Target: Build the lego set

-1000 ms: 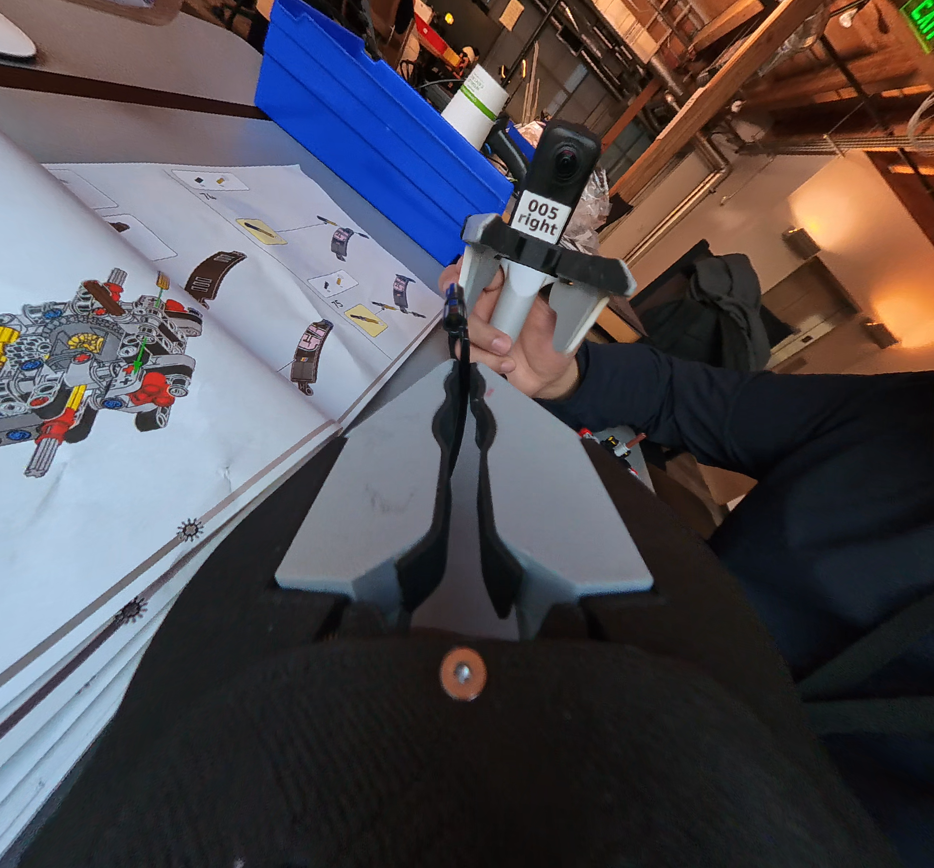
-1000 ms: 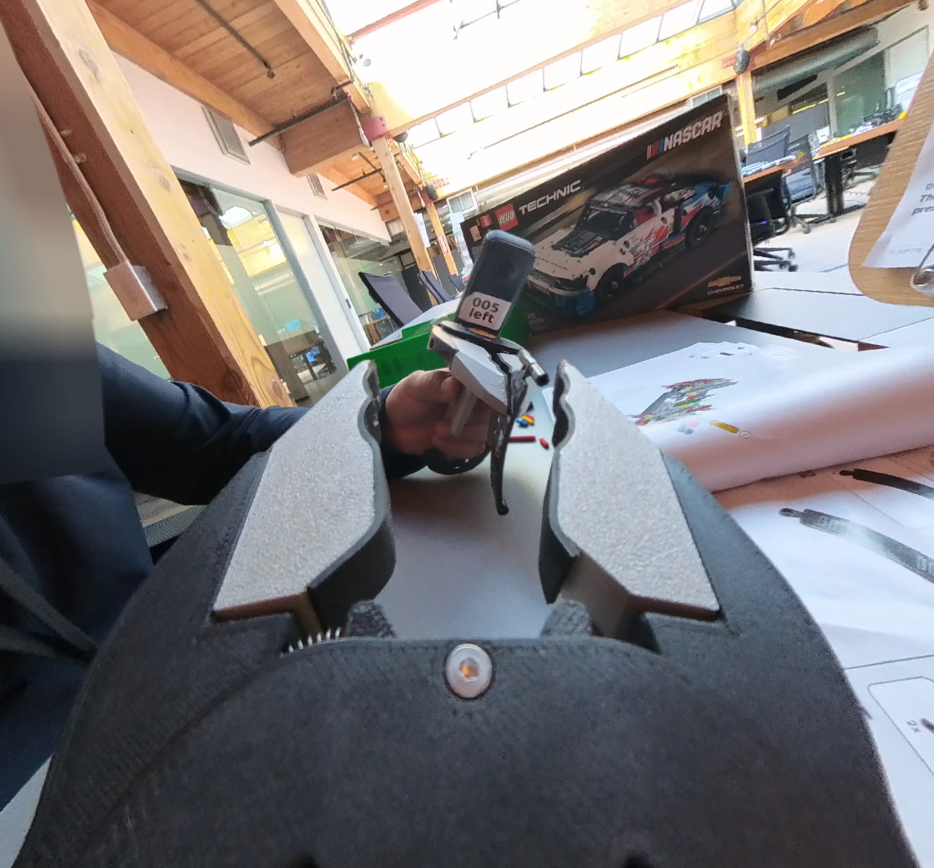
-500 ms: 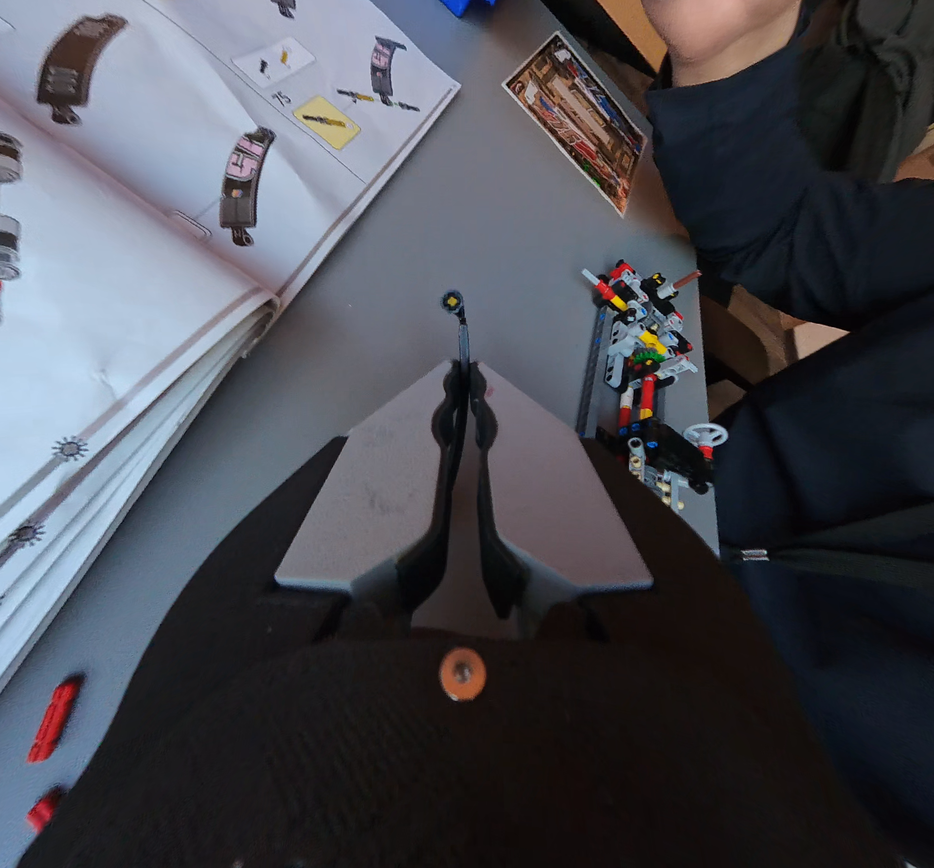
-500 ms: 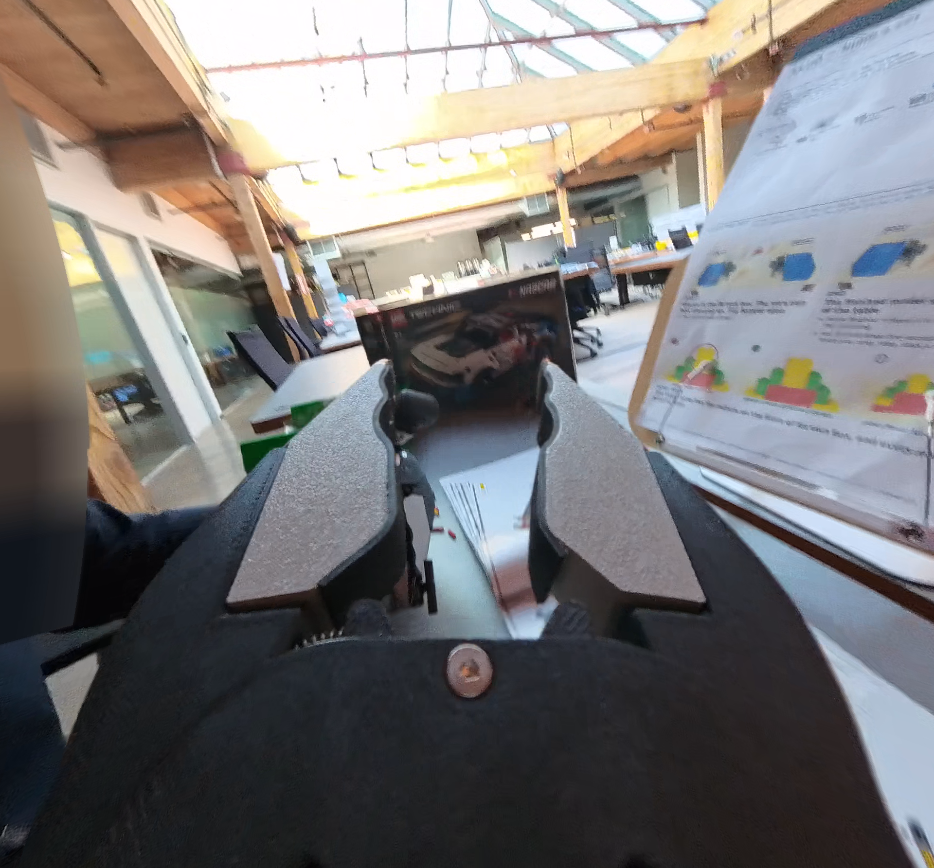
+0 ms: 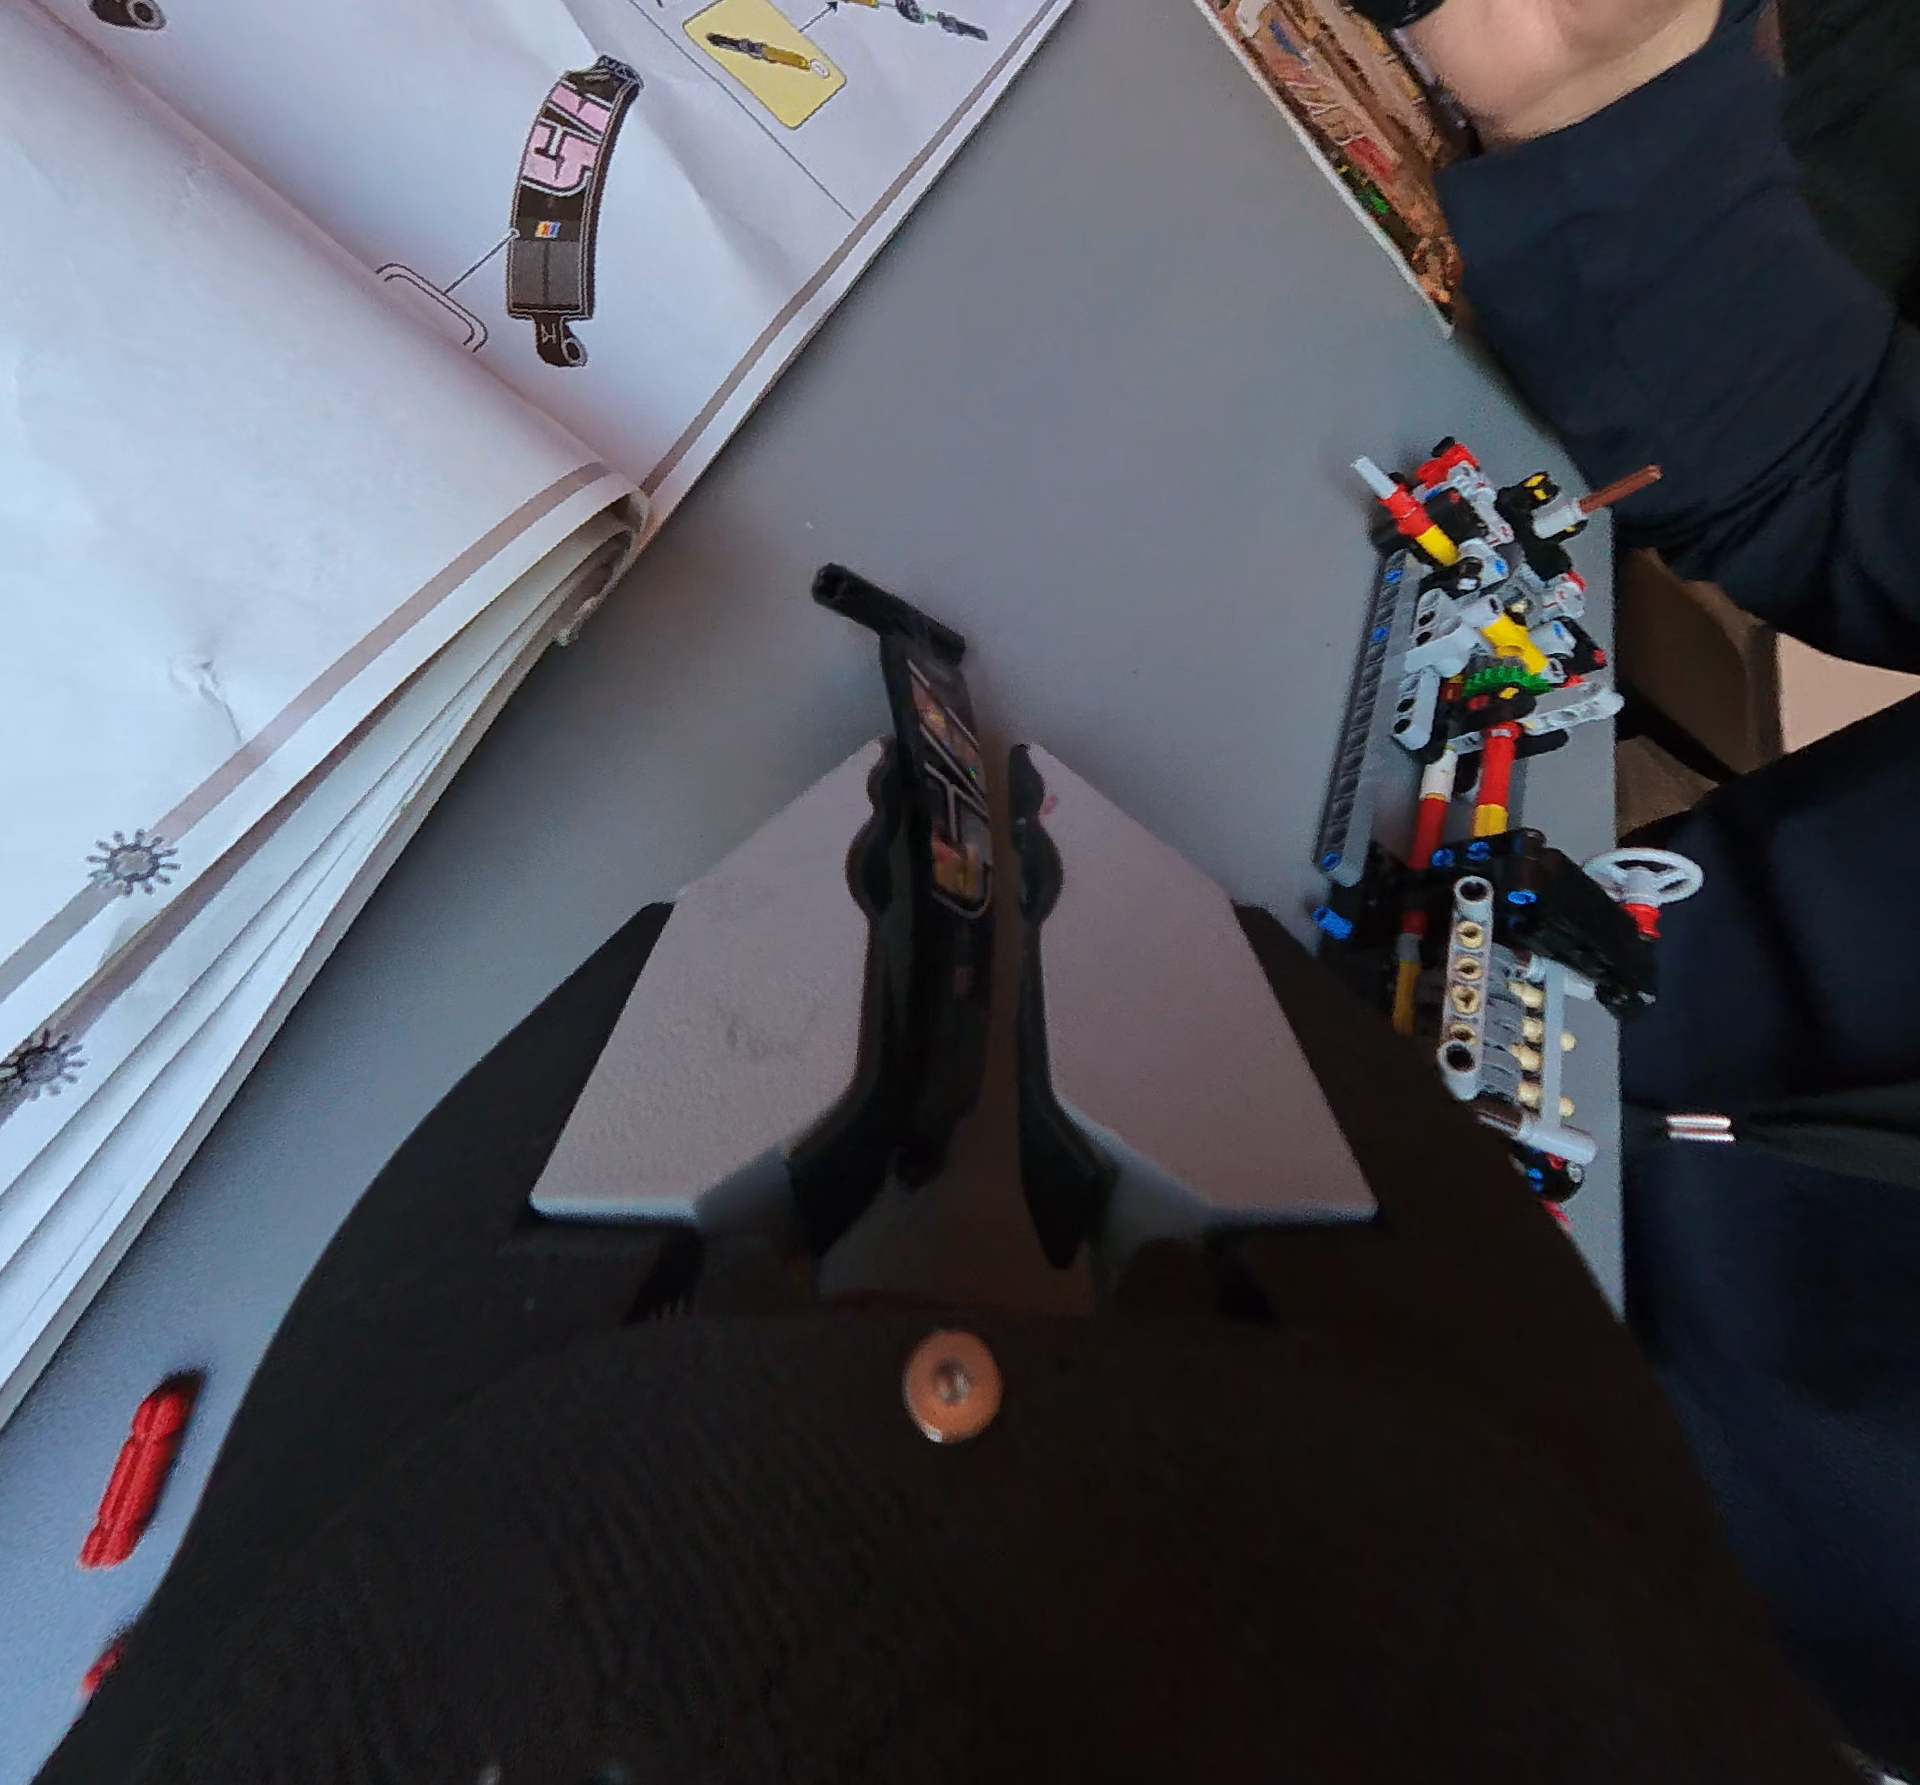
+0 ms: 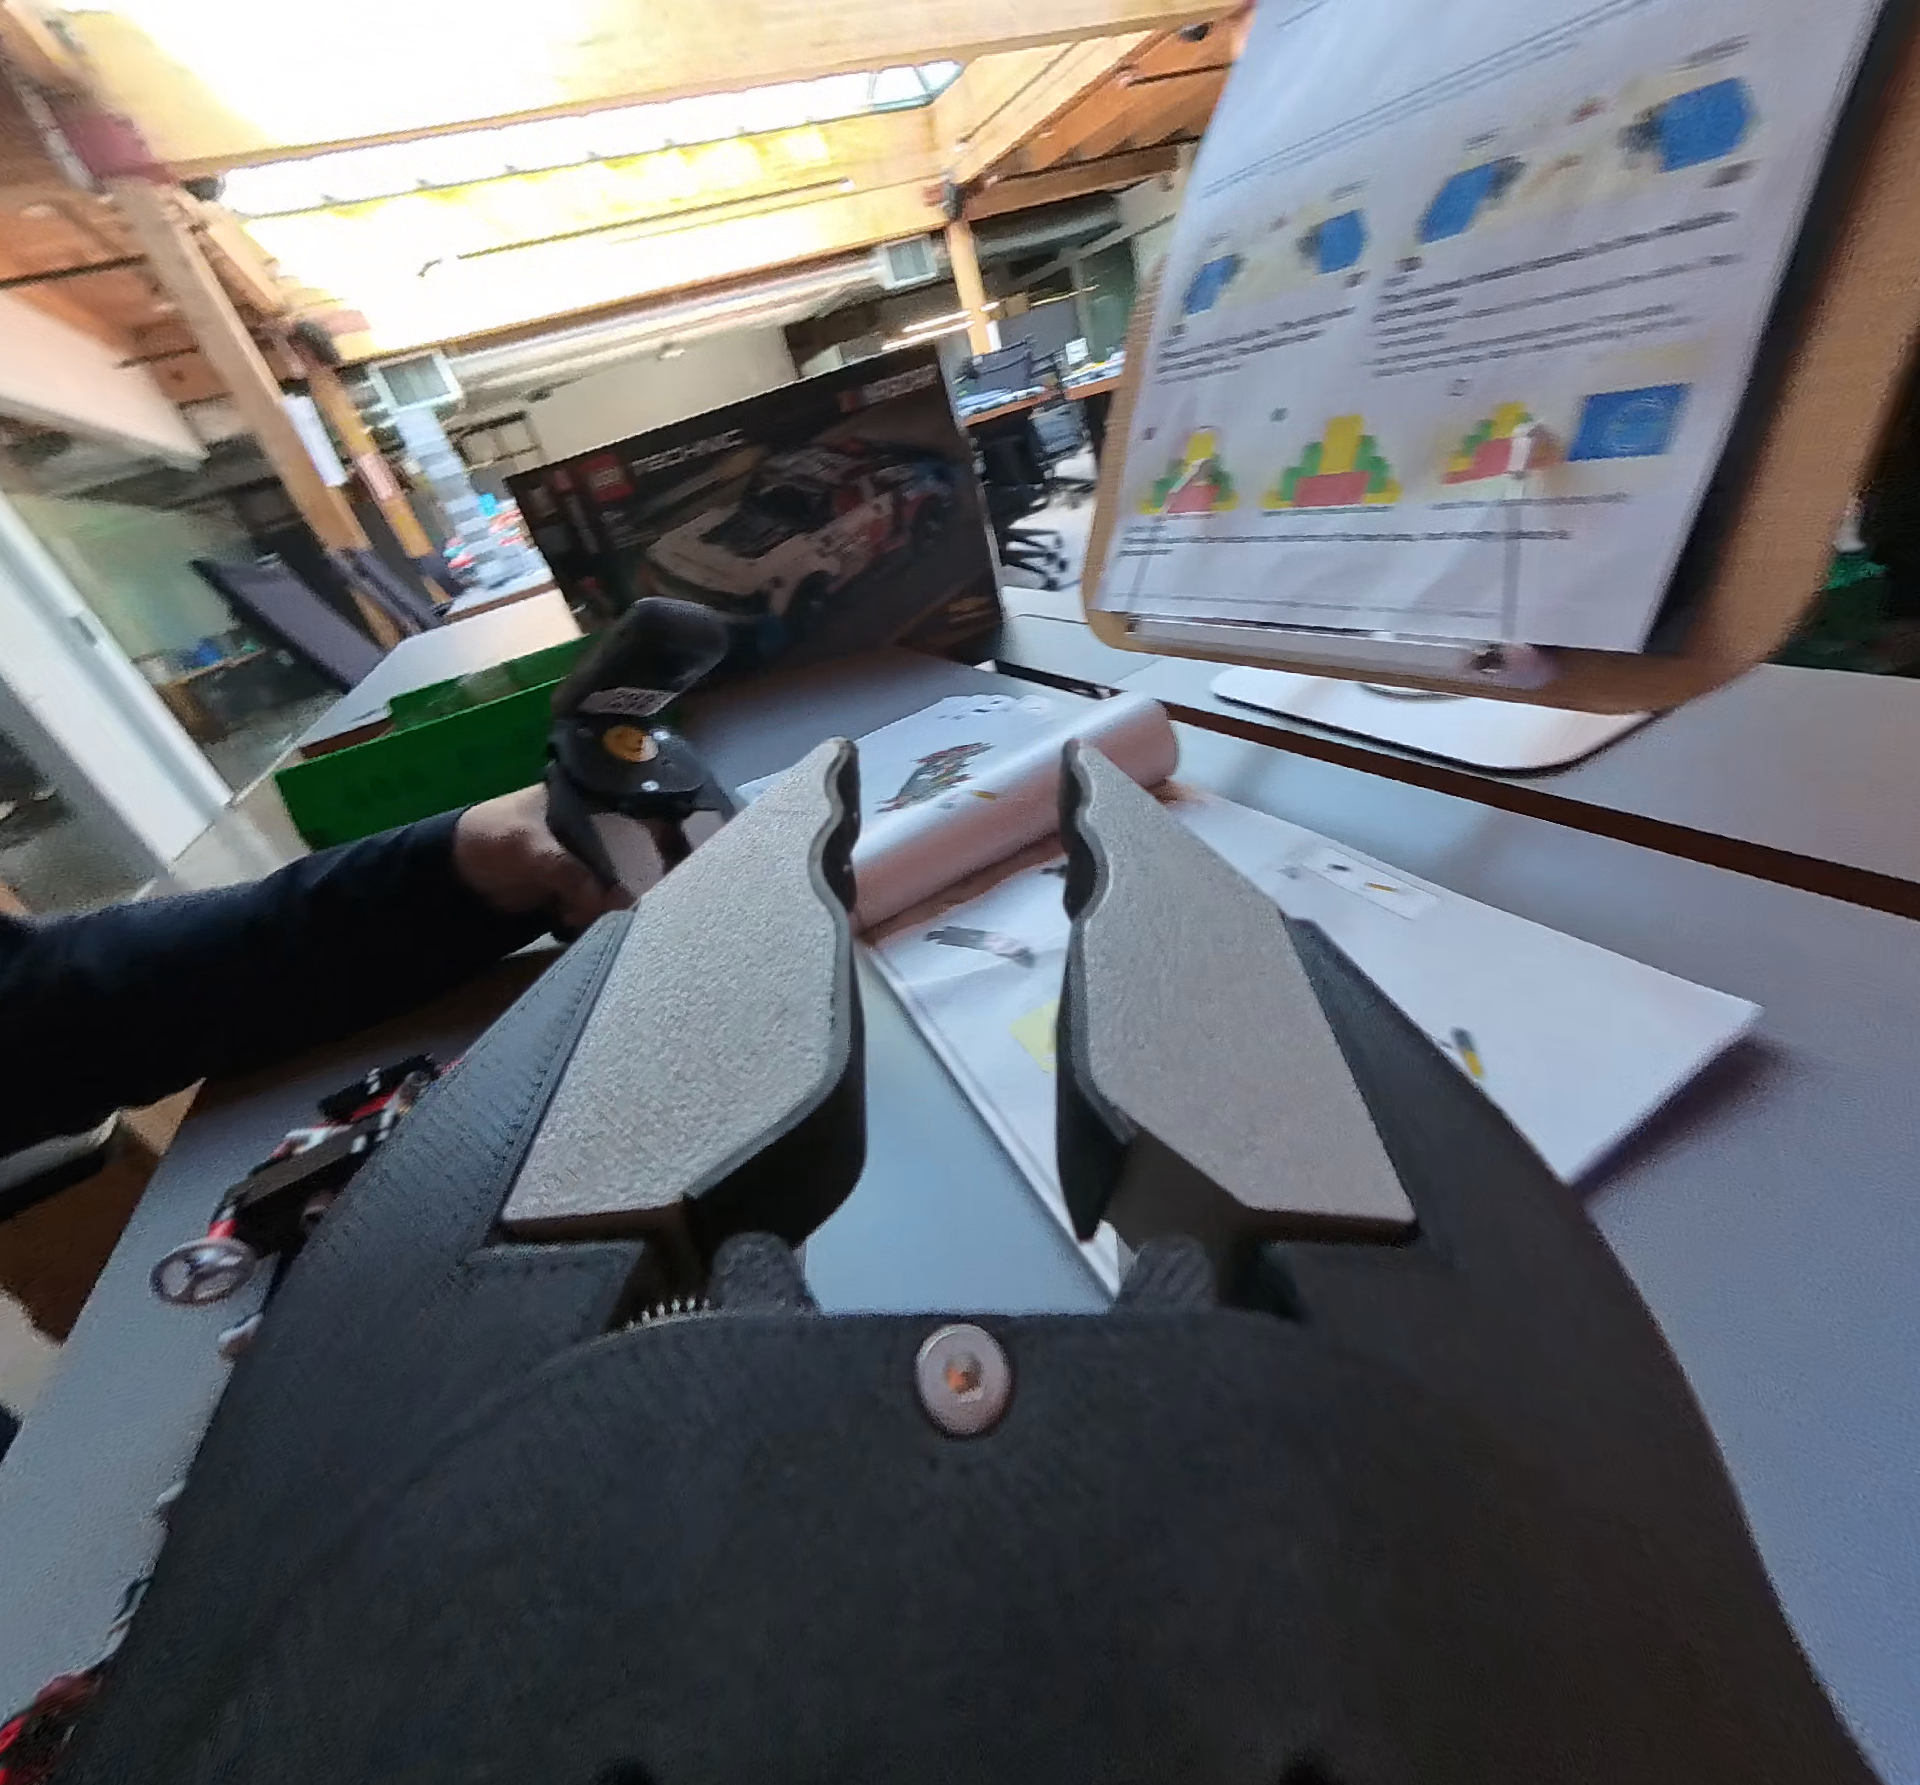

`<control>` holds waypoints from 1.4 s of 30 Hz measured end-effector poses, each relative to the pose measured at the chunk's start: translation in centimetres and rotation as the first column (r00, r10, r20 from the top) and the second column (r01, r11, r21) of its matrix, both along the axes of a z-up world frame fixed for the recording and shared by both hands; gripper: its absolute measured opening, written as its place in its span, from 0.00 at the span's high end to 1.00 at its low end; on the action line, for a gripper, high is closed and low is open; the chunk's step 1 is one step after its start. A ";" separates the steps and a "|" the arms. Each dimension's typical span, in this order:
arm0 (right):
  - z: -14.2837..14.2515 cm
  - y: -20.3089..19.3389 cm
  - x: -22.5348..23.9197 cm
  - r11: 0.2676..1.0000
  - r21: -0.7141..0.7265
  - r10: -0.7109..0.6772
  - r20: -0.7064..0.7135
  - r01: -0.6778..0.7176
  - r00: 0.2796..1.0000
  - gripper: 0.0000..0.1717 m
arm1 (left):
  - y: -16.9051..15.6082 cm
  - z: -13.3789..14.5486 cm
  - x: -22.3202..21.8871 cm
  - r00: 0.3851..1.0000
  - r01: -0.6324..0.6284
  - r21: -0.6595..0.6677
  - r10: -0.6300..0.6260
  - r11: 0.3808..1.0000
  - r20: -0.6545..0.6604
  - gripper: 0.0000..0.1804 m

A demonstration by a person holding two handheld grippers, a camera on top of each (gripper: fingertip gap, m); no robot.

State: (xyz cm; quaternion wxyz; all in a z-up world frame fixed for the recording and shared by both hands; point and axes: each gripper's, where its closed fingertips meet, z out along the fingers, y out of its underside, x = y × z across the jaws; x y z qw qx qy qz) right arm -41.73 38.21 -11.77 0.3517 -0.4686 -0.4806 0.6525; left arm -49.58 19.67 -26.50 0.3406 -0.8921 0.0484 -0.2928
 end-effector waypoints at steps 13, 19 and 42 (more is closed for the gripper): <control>-1.7 2.4 -0.3 0.993 -0.046 -0.106 0.033 0.107 0.994 0.82 | -1.2 1.3 -2.8 0.995 -0.076 0.068 0.081 0.995 -0.064 0.88; -2.6 2.6 -0.7 0.988 0.012 -0.155 0.056 0.155 0.986 0.83 | -1.3 0.6 -2.7 0.989 -0.069 0.055 0.076 0.996 -0.127 0.87; -3.5 4.0 -0.7 0.982 -0.006 -0.185 0.086 0.186 0.979 0.85 | -1.6 0.0 -2.2 0.995 -0.043 0.024 0.045 0.999 -0.088 0.86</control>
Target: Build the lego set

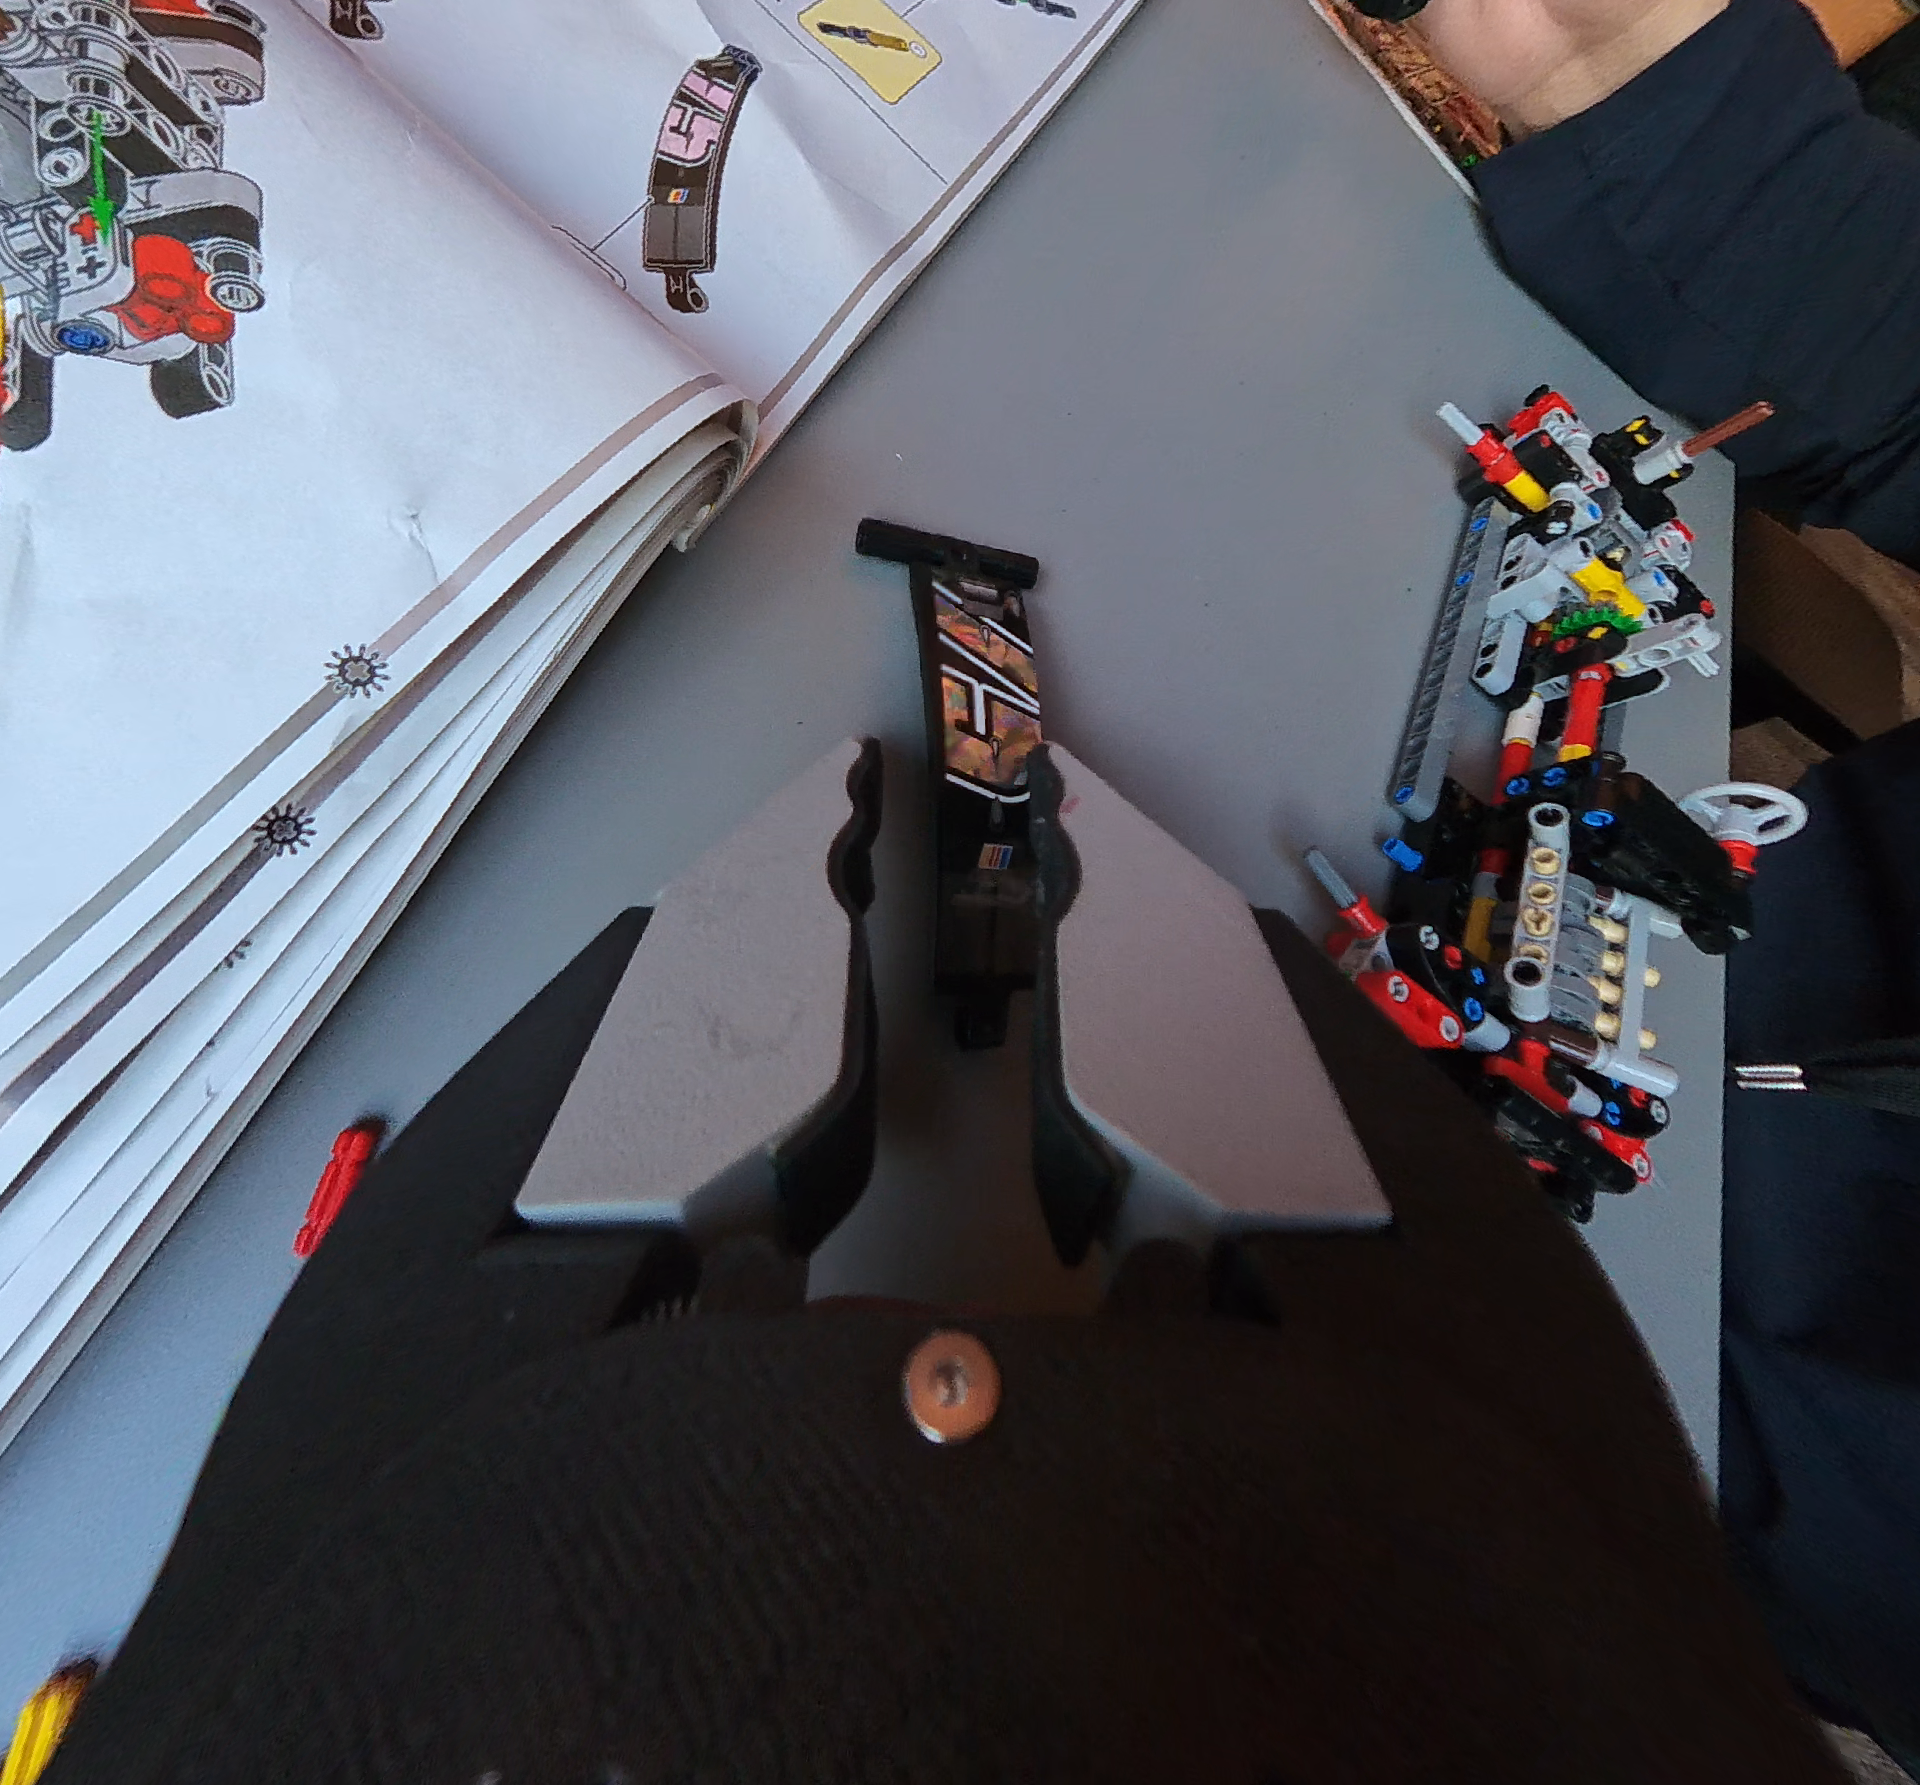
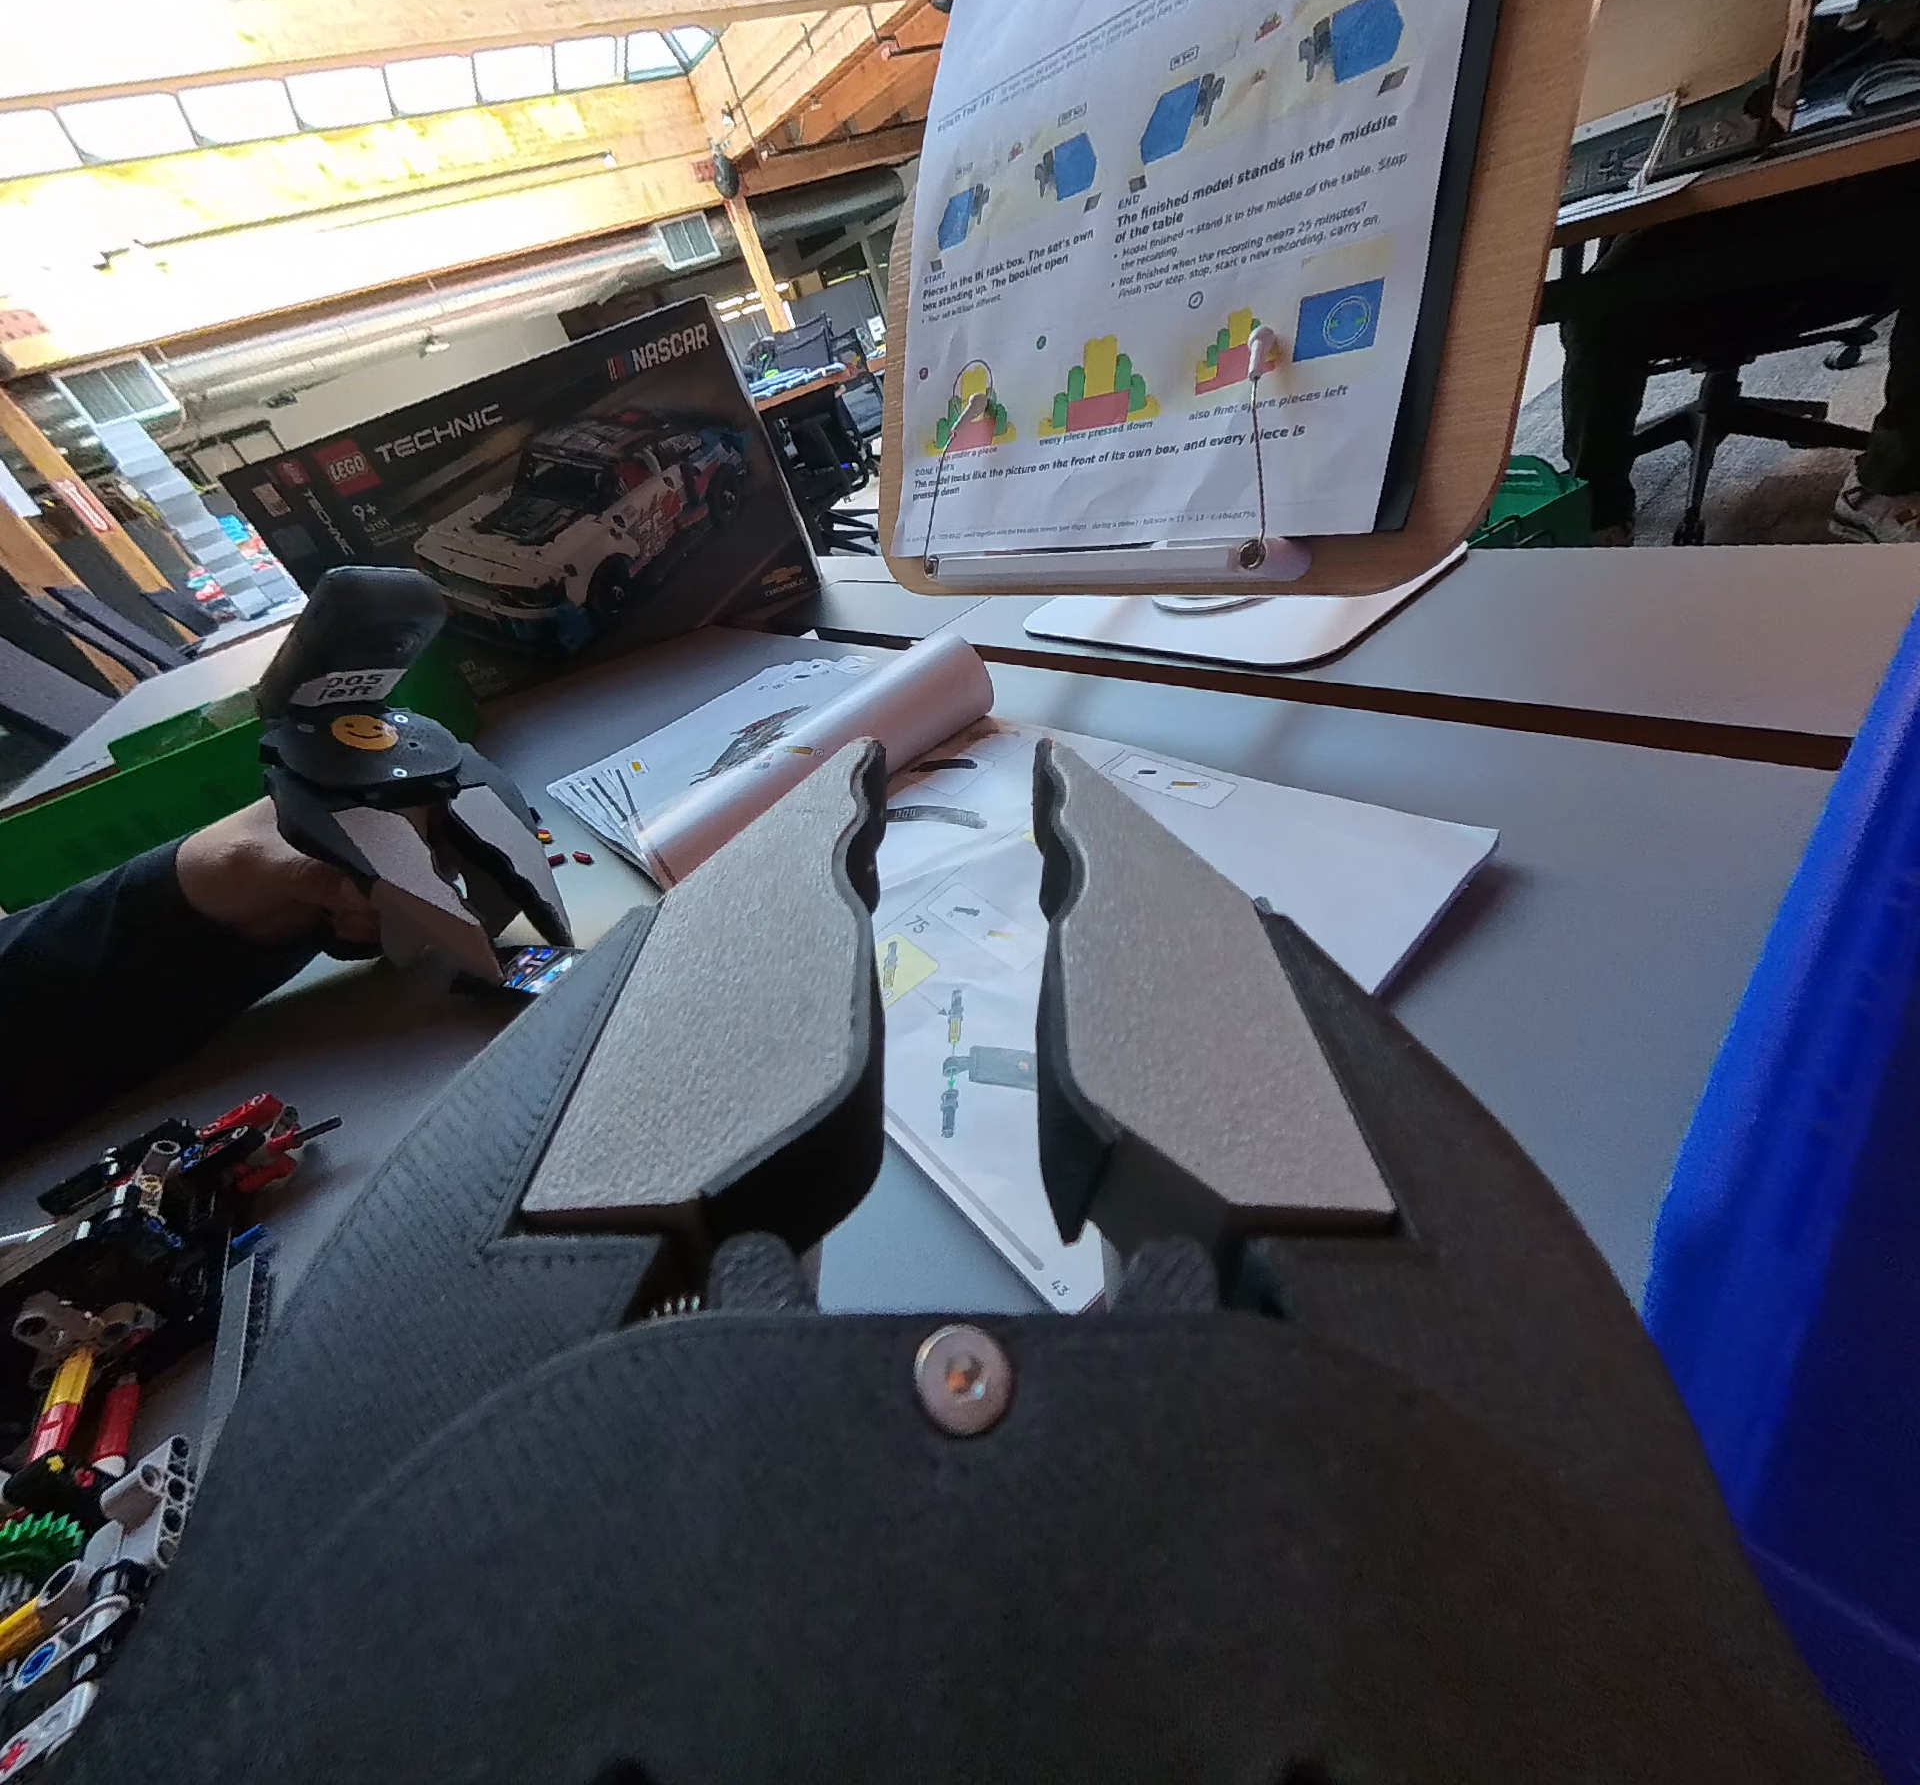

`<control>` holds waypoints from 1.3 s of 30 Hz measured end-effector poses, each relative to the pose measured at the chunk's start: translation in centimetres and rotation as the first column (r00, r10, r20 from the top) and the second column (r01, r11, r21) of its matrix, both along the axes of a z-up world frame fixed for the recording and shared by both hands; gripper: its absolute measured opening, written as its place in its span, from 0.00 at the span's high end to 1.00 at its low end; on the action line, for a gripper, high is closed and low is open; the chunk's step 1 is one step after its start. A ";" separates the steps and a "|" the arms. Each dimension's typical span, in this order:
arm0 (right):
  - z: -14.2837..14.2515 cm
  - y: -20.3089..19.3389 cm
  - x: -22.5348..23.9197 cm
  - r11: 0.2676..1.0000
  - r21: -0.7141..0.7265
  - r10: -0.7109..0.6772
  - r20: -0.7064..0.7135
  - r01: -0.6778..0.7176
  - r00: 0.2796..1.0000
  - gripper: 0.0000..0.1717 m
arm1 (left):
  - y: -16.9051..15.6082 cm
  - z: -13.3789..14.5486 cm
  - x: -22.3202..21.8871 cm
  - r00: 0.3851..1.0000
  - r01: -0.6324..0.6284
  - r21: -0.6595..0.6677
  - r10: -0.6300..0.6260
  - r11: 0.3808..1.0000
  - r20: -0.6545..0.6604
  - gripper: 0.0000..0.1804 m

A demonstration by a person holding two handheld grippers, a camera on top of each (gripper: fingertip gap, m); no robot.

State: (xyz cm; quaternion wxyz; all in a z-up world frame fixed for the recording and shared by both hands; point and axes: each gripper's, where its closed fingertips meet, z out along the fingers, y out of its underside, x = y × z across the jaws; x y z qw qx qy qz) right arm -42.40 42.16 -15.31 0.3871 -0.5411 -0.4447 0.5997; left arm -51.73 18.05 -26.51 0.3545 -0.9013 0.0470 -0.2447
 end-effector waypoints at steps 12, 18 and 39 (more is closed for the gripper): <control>-0.1 0.1 0.0 1.000 -0.003 0.000 0.005 0.000 1.000 0.85 | -0.3 0.7 0.5 1.000 0.025 0.003 -0.025 1.000 0.008 0.86; -0.4 0.0 -0.1 1.000 -0.013 0.010 0.012 -0.010 1.000 0.85 | -1.3 1.0 -1.0 1.000 0.005 -0.020 -0.005 1.000 -0.017 0.86; -0.8 -0.1 -0.3 0.999 -0.022 0.025 0.021 -0.025 0.999 0.87 | -2.4 -0.1 1.4 0.992 0.115 -0.093 -0.109 0.989 0.070 0.90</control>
